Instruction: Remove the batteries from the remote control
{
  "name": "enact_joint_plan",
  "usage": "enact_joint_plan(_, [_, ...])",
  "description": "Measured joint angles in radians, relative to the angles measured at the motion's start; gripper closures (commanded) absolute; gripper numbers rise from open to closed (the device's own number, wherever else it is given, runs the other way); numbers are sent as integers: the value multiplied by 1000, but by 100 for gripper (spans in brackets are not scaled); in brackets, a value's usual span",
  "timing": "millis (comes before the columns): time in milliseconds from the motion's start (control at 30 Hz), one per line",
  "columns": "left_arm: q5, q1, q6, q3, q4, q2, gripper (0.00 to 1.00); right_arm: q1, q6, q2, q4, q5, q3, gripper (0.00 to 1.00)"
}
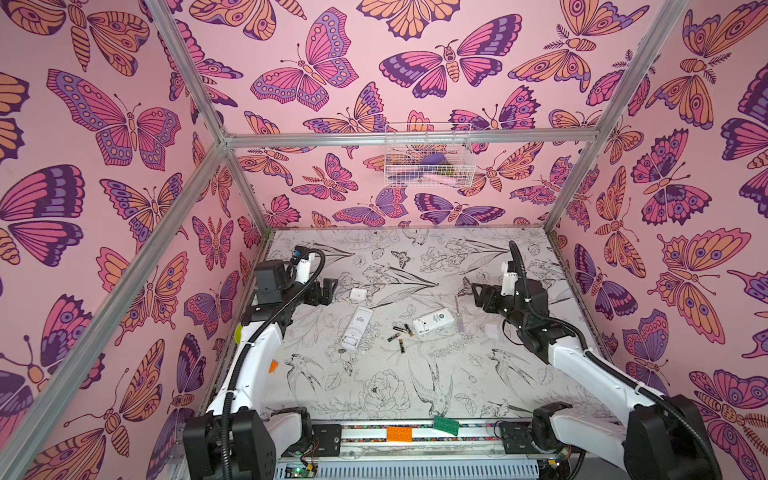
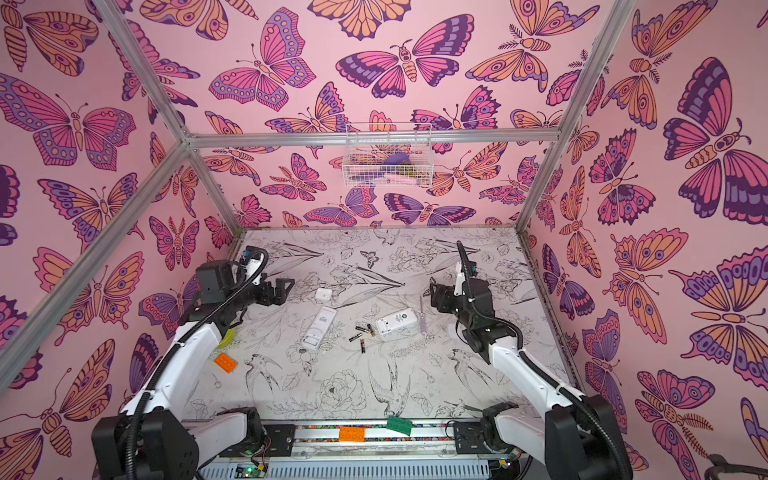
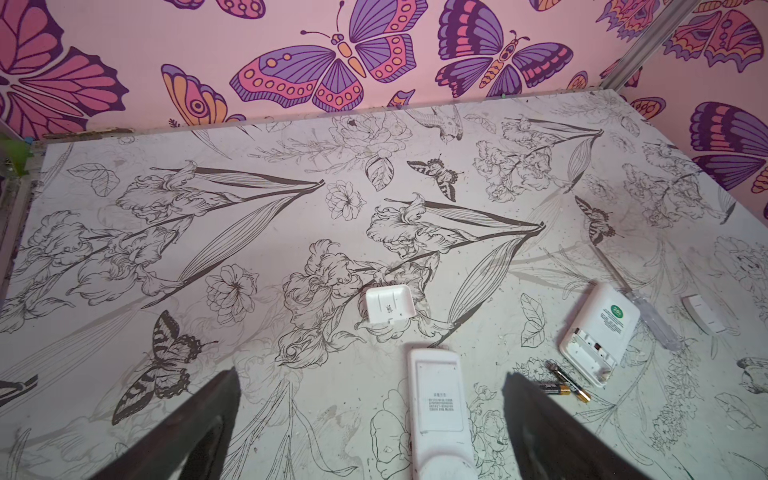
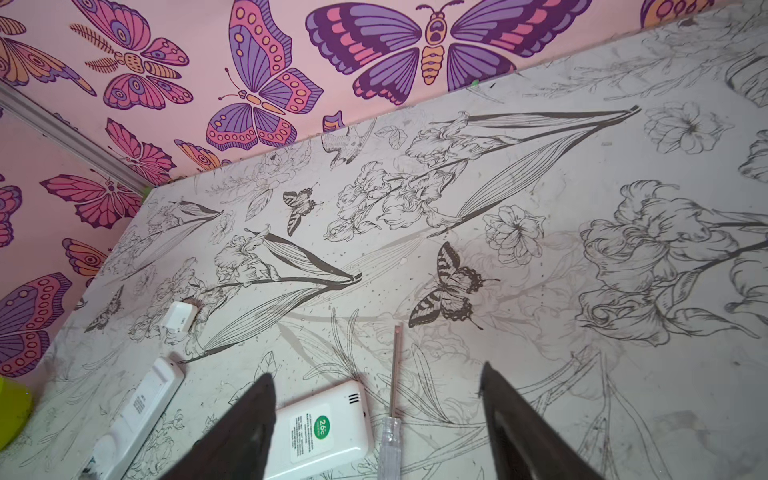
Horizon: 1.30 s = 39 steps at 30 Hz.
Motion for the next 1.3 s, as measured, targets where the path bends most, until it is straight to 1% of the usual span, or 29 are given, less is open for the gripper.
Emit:
enact_joint_plan(33, [-9, 3, 0, -6, 8, 0, 0, 0, -14, -16, -12, 5, 0, 1])
enact_joint_plan(200, [-44, 8, -4, -42, 53, -6, 0, 0, -75, -103, -34, 72, -9, 1])
enact_joint_plan(400, [-138, 13, -16, -121, 170, -9, 0, 0, -192, -173, -27, 192, -24, 1])
enact_joint_plan(567, [-178, 13, -26, -208, 276, -10, 0, 0, -311, -150, 28, 307, -66, 1])
enact_joint_plan(667, [-201, 13, -43, -217, 306, -10, 0, -2, -357, -122, 39, 347, -76, 1])
enact_joint_plan(733, [-212, 13, -66, -225, 355, -10, 0, -14, -389, -78, 89, 365, -76, 1])
enact_joint_plan(833, [-212, 13, -81, -257, 420, -7, 0, -37, -418, 10, 137, 377, -78, 1])
enact_joint_plan(933, [-209, 13, -93, -296, 460, -2, 0, -64, -430, 66, 197, 371, -102, 1])
enact_joint_plan(1100, [-161, 13, -94, -349, 530, 26, 0, -138, -427, 143, 289, 312, -139, 1])
enact_joint_plan(1300, [-102, 13, -83, -389, 585, 40, 0, -189, -419, 200, 359, 246, -138, 1])
